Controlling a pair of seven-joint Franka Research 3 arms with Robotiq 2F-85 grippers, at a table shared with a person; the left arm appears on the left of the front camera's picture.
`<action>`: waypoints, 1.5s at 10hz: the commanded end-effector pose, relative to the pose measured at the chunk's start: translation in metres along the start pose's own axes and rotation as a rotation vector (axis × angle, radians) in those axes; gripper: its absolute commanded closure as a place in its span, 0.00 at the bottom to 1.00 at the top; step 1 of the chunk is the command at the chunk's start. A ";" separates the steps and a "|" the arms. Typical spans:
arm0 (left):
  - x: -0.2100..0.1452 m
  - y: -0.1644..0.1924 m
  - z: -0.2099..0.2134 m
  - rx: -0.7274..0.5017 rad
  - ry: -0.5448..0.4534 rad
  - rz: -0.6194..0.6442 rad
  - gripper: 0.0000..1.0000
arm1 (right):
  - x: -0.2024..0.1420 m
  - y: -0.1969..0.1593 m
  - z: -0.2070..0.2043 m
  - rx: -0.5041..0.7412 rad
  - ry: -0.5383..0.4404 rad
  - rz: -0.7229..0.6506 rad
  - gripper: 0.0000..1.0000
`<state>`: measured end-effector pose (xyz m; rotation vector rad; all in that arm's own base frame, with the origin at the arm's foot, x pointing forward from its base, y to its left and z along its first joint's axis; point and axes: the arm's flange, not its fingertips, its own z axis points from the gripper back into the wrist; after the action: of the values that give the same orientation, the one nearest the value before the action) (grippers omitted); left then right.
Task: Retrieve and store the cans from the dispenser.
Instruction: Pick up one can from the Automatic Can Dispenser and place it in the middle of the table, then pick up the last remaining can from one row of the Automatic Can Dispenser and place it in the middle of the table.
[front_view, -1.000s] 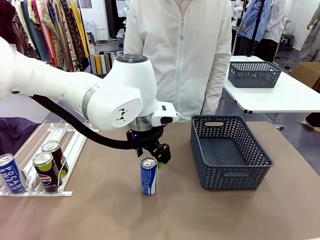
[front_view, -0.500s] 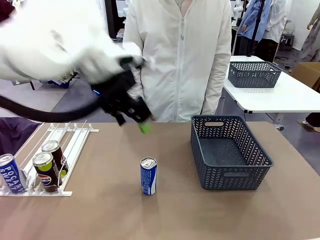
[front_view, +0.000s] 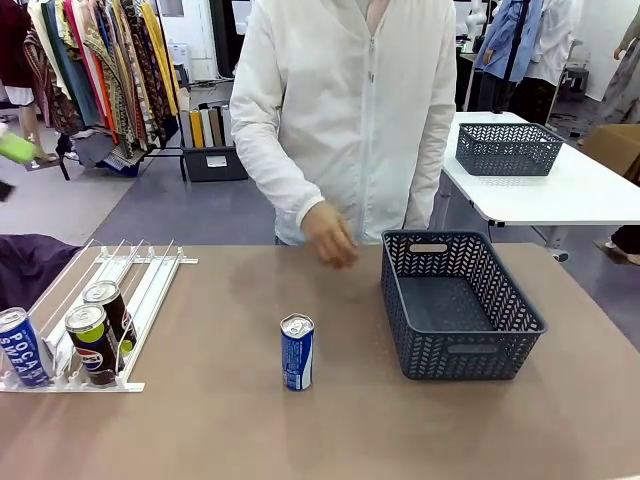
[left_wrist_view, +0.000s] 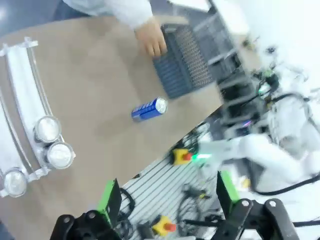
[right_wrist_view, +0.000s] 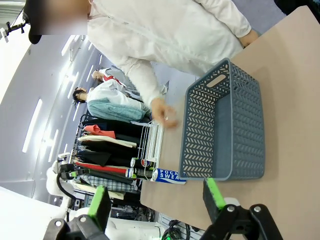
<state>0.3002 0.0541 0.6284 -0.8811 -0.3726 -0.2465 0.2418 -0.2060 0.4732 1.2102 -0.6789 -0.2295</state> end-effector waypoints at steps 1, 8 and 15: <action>-0.012 0.064 0.021 -0.219 -0.181 0.158 0.00 | 0.004 0.003 -0.001 0.025 -0.019 0.026 0.00; -0.059 0.127 0.042 -0.312 -0.292 0.243 0.00 | 0.004 0.003 -0.001 0.025 -0.019 0.026 0.00; -0.059 0.110 0.028 -0.053 -0.107 0.187 0.00 | 0.004 0.003 -0.001 0.025 -0.019 0.026 0.00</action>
<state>0.2824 0.1610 0.5376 -1.1598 -0.4378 0.0460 0.2416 -0.2062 0.4736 1.2099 -0.6795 -0.2288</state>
